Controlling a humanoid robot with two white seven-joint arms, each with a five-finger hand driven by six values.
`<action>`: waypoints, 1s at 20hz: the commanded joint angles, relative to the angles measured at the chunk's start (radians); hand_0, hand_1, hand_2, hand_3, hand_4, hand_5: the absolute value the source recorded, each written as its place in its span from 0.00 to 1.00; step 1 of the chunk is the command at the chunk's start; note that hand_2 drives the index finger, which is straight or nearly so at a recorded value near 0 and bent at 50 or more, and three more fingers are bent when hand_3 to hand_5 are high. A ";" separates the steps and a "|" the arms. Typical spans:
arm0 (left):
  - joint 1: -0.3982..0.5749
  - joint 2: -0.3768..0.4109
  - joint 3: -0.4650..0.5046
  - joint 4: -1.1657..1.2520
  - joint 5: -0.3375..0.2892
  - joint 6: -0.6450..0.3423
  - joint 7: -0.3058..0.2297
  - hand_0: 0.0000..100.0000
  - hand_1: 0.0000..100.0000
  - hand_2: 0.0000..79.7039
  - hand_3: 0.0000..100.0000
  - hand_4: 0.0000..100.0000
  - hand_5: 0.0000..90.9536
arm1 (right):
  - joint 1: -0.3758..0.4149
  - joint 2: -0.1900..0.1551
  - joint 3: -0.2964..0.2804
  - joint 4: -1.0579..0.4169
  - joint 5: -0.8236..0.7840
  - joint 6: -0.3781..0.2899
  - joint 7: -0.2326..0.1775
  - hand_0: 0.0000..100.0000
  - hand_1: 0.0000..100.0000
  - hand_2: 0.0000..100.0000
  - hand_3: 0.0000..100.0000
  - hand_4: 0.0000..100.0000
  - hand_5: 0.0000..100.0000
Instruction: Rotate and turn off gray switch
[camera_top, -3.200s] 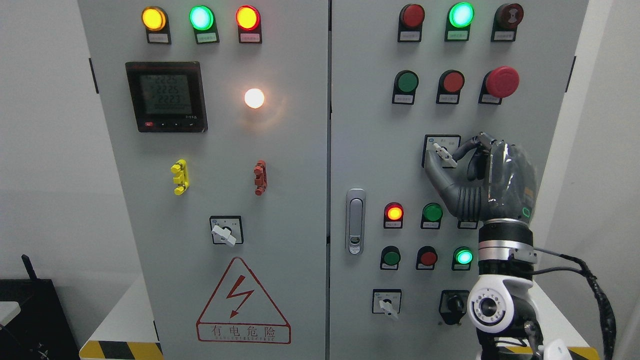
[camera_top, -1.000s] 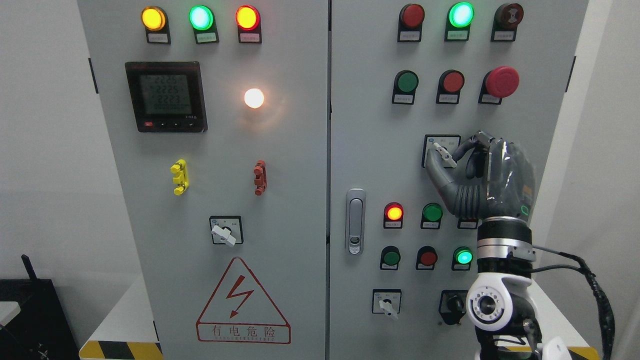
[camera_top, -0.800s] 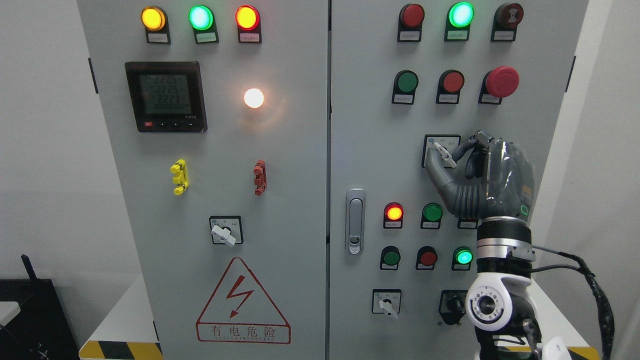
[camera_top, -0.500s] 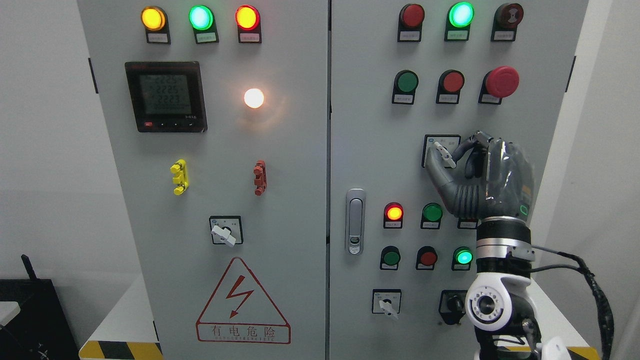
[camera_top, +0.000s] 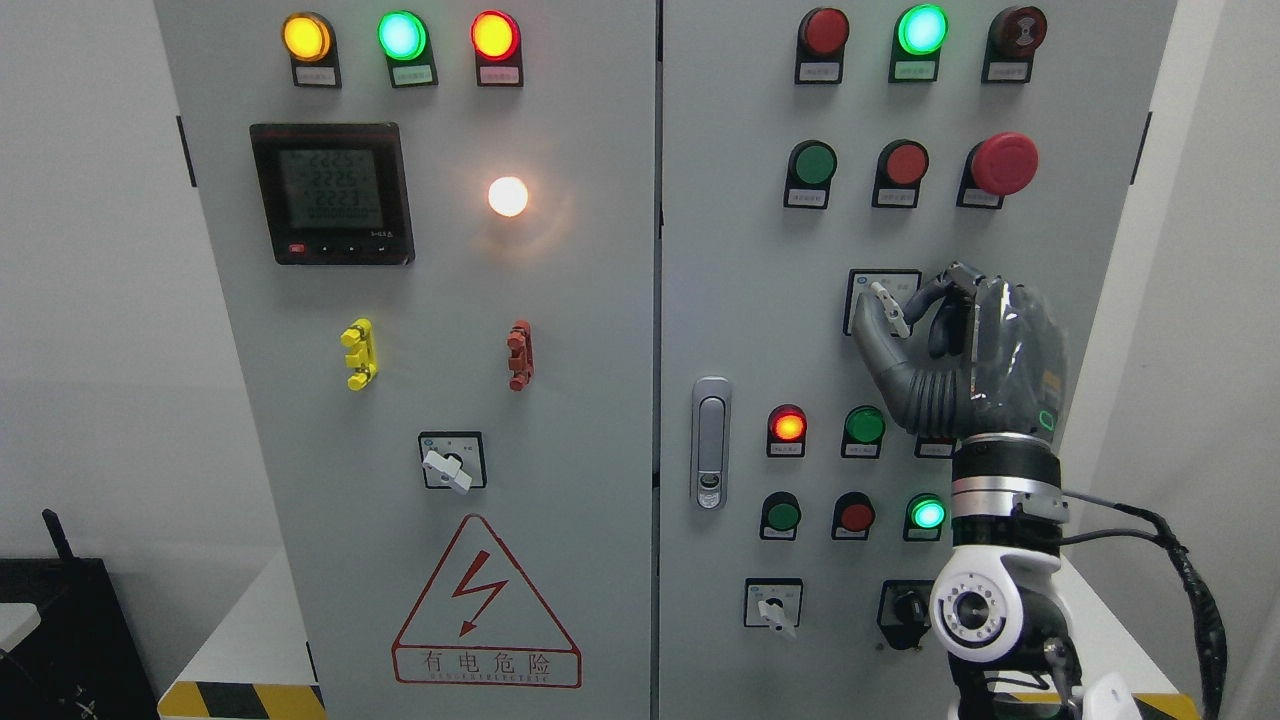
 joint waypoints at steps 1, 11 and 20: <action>-0.009 0.000 0.008 -0.025 0.020 -0.001 0.000 0.12 0.39 0.00 0.00 0.00 0.00 | 0.001 0.026 0.001 0.003 0.000 -0.002 0.000 0.44 0.46 0.70 1.00 1.00 1.00; -0.009 0.001 0.008 -0.025 0.020 -0.001 0.000 0.12 0.39 0.00 0.00 0.00 0.00 | -0.001 0.034 0.008 0.006 0.000 -0.002 0.000 0.45 0.45 0.71 1.00 1.00 1.00; -0.009 0.000 0.008 -0.025 0.020 -0.001 0.000 0.12 0.39 0.00 0.00 0.00 0.00 | -0.001 0.038 0.008 0.007 0.000 -0.002 0.000 0.47 0.43 0.72 1.00 1.00 1.00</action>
